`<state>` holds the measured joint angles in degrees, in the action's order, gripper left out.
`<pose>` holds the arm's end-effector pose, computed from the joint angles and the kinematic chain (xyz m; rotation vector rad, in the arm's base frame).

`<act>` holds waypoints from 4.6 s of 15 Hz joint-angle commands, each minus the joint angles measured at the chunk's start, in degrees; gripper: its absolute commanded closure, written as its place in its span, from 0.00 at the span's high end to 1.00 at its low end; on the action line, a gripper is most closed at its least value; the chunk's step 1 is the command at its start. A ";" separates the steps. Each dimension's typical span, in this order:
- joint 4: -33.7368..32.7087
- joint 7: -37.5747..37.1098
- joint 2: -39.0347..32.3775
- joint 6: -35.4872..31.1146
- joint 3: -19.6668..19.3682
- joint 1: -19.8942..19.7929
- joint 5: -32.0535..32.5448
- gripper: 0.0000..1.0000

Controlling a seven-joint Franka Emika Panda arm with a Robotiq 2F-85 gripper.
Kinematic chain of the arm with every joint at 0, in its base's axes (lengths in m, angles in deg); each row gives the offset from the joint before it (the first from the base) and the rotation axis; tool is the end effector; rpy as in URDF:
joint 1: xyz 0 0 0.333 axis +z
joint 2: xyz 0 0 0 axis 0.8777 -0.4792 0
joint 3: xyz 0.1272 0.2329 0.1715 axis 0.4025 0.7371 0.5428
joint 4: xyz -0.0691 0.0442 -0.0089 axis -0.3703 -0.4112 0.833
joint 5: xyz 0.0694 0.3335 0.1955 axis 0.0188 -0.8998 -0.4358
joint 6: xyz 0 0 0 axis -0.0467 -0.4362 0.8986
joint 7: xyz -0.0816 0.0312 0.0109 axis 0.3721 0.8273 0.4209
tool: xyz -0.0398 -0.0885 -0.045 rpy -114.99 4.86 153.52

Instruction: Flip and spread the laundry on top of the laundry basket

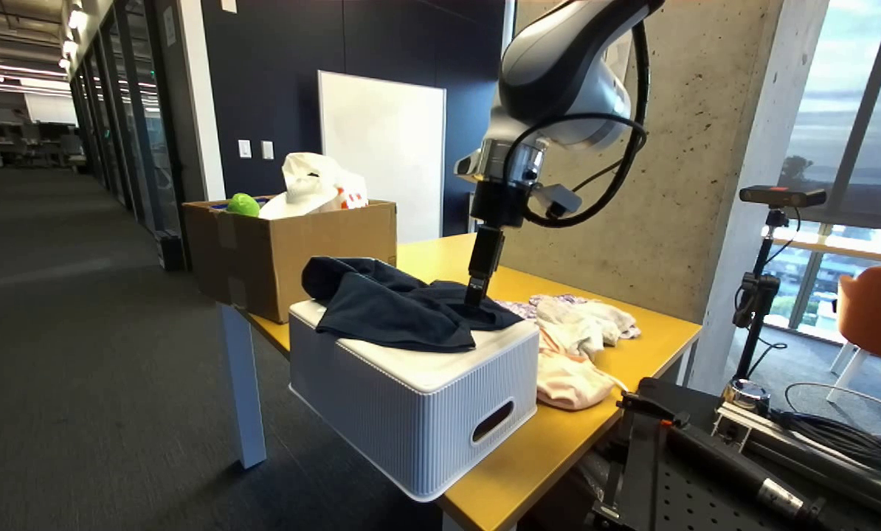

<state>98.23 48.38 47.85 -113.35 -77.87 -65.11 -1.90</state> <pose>0.5566 0.0133 0.3191 -2.8398 -0.5300 -0.1606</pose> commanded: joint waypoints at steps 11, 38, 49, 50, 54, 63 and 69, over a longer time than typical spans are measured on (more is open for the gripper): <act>-4.34 1.47 -9.05 -9.34 0.94 -3.32 -3.28 1.00; -3.82 0.02 -8.39 -9.51 3.50 -4.58 -1.81 0.58; -3.81 -0.31 -9.15 -9.22 3.63 -4.41 -1.68 0.98; -3.80 -0.36 -9.04 -9.19 3.73 -4.29 -1.65 0.98; -4.21 -0.97 -9.65 -9.27 4.01 -3.58 -1.24 1.00; -3.73 -0.69 -9.85 -9.36 4.34 -3.57 -1.52 0.41; -1.39 -1.14 -5.72 -9.17 4.43 -2.94 -1.13 0.01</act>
<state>94.66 48.06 38.51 -123.13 -73.81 -68.21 -3.52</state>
